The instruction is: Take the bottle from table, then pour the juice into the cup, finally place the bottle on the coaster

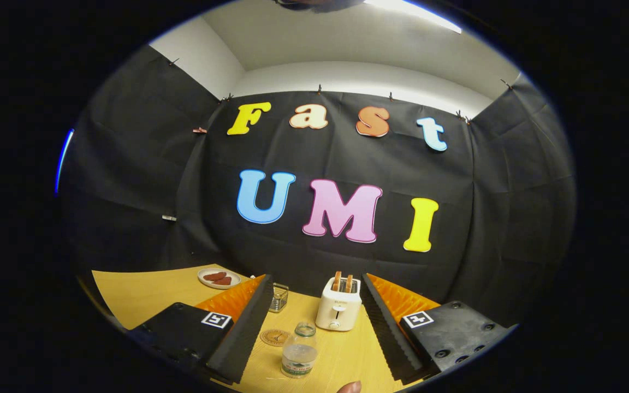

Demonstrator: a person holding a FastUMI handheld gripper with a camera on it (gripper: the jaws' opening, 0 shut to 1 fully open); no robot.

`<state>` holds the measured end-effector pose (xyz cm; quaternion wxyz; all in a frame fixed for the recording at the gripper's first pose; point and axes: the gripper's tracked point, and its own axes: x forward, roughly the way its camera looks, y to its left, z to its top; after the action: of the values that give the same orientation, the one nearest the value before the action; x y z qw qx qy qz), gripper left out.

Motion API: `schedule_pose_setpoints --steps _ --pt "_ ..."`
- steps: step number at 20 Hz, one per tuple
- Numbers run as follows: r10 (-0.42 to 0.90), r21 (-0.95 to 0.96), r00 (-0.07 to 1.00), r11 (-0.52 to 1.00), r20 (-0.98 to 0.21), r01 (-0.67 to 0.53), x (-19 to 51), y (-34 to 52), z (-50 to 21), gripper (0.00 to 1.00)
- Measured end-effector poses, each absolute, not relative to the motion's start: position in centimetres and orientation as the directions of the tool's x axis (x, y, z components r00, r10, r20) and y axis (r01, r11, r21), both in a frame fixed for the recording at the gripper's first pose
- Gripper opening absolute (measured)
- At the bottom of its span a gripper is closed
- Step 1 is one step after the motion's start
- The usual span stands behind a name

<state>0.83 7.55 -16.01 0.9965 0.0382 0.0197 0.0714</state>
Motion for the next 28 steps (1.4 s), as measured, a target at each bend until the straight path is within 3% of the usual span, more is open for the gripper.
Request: schedule_pose_setpoints --steps 11,23,26,28 --pt "0.177 0.148 0.964 0.978 -0.199 -0.149 1.8 10.7 -31.5 0.97" --pt "0.142 0.165 0.938 0.982 -0.317 -0.093 3.4 11.8 -39.2 0.95" --pt "0.117 0.172 0.925 0.983 -0.36 -0.057 3.8 11.6 -39.5 0.79" --pt "0.076 0.136 0.907 0.99 -0.415 -0.021 3.9 10.8 -39.6 0.77"
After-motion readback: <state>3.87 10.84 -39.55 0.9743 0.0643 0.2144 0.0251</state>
